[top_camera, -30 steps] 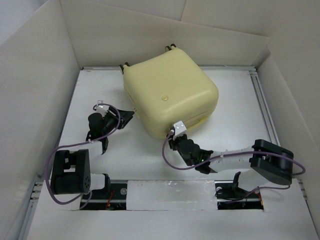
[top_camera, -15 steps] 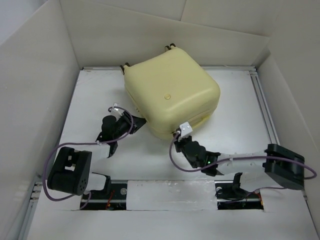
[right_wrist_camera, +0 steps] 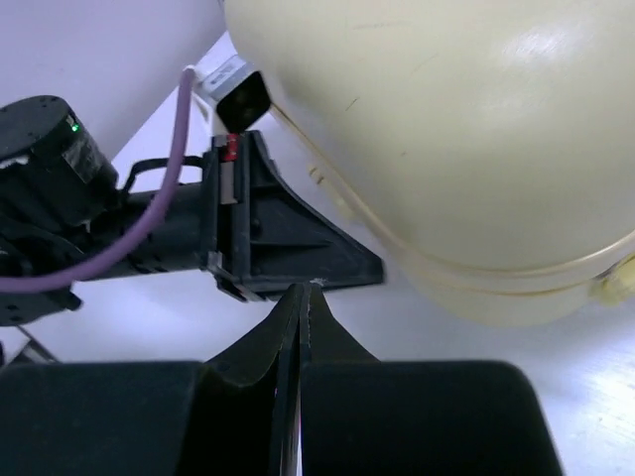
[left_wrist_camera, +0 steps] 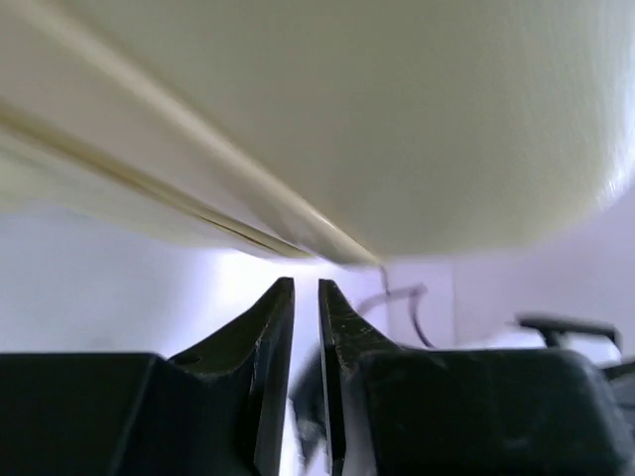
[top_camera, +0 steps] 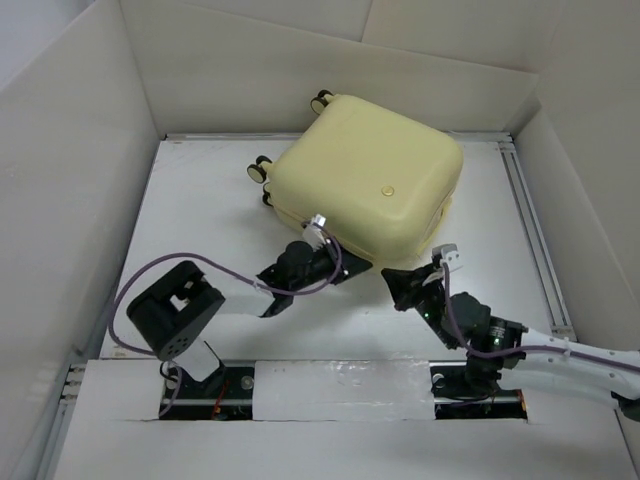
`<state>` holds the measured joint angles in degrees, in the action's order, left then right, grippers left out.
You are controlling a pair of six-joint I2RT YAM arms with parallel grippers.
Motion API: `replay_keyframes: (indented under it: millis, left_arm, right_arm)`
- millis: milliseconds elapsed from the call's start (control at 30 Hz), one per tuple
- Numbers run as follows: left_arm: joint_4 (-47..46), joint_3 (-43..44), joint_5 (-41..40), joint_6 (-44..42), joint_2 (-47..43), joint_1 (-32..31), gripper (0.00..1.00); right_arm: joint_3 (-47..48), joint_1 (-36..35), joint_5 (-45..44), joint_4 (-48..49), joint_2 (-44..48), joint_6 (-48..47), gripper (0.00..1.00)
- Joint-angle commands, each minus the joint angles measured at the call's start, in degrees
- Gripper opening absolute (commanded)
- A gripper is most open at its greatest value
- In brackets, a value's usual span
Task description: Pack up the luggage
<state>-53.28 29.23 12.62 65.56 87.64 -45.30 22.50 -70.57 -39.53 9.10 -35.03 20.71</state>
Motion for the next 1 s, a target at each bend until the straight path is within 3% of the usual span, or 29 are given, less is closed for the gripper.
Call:
replay_keyframes:
  millis: [0, 133, 233, 300, 367, 433, 467, 500, 533, 567, 600, 700, 800, 967]
  left_arm:
    - [-8.23, 4.43, -1.47, 4.39, 4.36, -4.44, 0.12]
    - [-15.1, 1.8, -0.32, 7.13, 3.79, -3.84, 0.1]
    - [-9.94, -1.63, -3.04, 3.89, -4.79, -1.56, 0.09]
    - [-0.37, -2.16, -4.88, -0.94, -10.96, -0.32, 0.09]
    - [7.97, -2.16, -10.14, -4.72, -21.38, 0.38, 0.17]
    - [18.96, -1.03, -15.05, -9.21, -27.84, 1.52, 0.27]
    - [22.48, -0.24, -16.04, -10.18, -32.83, 4.05, 0.43]
    - [28.17, 0.55, -16.05, -10.71, -34.62, 6.25, 0.52]
    - [29.88, 1.17, -15.27, -10.72, -35.68, 8.97, 0.58]
    - [30.77, 1.7, -11.17, -10.72, -35.69, 12.39, 0.63]
    - [30.78, 1.7, -7.91, -10.19, -35.69, 20.61, 0.68]
    - [25.08, 0.39, 4.72, -5.89, -27.74, 35.74, 0.7]
    - [15.34, 0.39, 13.63, -0.89, -20.87, 41.07, 0.76]
    - [14.87, 6.35, 13.04, -1.48, -15.49, 41.61, 0.9]
  right_arm:
    - [-0.7, -0.88, 2.7, -10.67, 2.85, 7.76, 0.0]
    - [1.4, -2.38, -7.63, -24.63, 1.55, 17.06, 0.0]
    - [1.93, -0.56, -9.95, -26.95, 0.84, 18.4, 0.0]
    - [1.93, 1.91, -7.59, -25.81, -1.0, 18.4, 0.0]
    - [1.93, 5.69, -4.79, -24.23, -2.23, 17.36, 0.04]
    - [1.32, 7.45, -4.07, -22.82, -3.46, 15.86, 0.15]
    - [1.32, 9.29, -4.07, -22.81, -3.47, 15.85, 0.21]
    - [1.32, 10.52, -3.2, -22.81, -4.17, 15.85, 0.36]
    - [1.32, 11.84, -2.32, -21.42, -4.17, 13.85, 0.4]
    - [1.32, 14.55, -1.26, -20.36, -4.78, 12.79, 0.43]
    - [1.32, 16.06, 0.49, -19.22, -4.79, 11.56, 0.46]
    - [0.09, 22.28, 7.59, -11.14, -5.4, 2.86, 0.51]
    - [-1.22, 27.47, 13.56, -5.79, -5.4, -2.67, 0.51]
    - [-3.69, 37.32, 28.17, 0.04, -4.88, -7.7, 0.58]
